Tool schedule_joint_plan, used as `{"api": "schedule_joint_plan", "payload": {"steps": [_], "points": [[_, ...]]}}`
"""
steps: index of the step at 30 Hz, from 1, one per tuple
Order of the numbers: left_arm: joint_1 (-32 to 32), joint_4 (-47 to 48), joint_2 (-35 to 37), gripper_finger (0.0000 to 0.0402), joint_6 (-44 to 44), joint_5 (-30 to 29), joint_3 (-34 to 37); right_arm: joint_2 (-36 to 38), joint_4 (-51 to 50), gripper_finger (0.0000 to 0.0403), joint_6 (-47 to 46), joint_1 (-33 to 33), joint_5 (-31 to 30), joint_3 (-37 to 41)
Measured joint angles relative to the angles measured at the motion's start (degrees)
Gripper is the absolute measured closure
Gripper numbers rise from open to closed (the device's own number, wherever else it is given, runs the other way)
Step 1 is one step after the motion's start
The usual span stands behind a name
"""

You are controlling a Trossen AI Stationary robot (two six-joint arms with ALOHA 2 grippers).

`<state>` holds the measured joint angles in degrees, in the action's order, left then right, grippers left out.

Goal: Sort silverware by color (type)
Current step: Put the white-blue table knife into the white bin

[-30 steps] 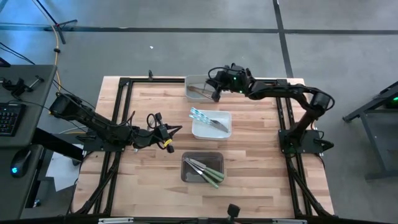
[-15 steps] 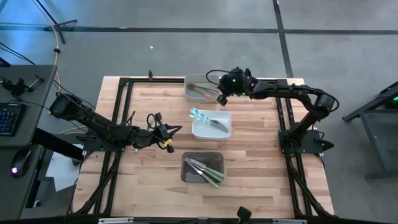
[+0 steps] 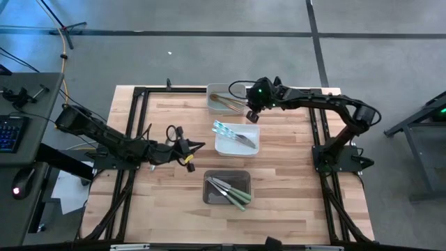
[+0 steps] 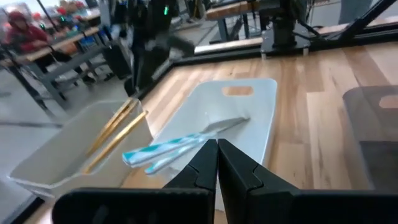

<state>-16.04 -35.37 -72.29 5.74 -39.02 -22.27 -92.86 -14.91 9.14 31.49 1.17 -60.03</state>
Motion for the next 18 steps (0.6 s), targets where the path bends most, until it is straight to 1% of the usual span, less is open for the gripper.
{"api": "schedule_joint_plan", "payload": {"steps": [2, 4, 6, 8, 11, 13, 15, 18], "points": [[1.1, 1.7, 0.0, 0.0399, -1.7, 2.0, 0.0, 1.7, -0.5, 0.0365, 2.6, -1.2, 0.0, -0.1], [2.1, 4.0, 0.0, 0.0399, -3.7, 4.3, 0.0, 4.3, 2.3, 0.0381, 4.8, -2.4, 0.8, 1.5], [3.1, 5.9, 0.0, 0.0399, -5.3, 6.5, 0.0, 6.7, 8.8, 0.0397, 5.7, -3.1, 4.0, 5.6], [3.7, 7.5, 0.0, 0.0399, -6.3, 8.2, 0.0, 8.8, 16.9, 0.0395, 5.8, -3.6, 6.9, 11.3], [4.6, 11.0, 0.0, 0.0399, -7.8, 10.7, -0.7, 12.3, 28.7, 0.0395, 3.5, -4.1, 7.9, 19.3], [5.1, 17.3, 1.0, 0.0399, -10.5, 12.2, -2.5, 15.1, 33.5, 0.0401, 1.3, -4.4, 8.0, 23.4], [5.3, 25.5, 2.2, 0.0398, -13.9, 12.7, -5.1, 18.4, 36.2, 0.0400, -0.8, -5.2, 8.0, 26.4], [4.8, 41.7, 4.9, 0.0392, -20.4, 14.3, -8.7, 23.8, 37.1, 0.0399, -2.8, -7.2, 7.9, 28.7]]}}
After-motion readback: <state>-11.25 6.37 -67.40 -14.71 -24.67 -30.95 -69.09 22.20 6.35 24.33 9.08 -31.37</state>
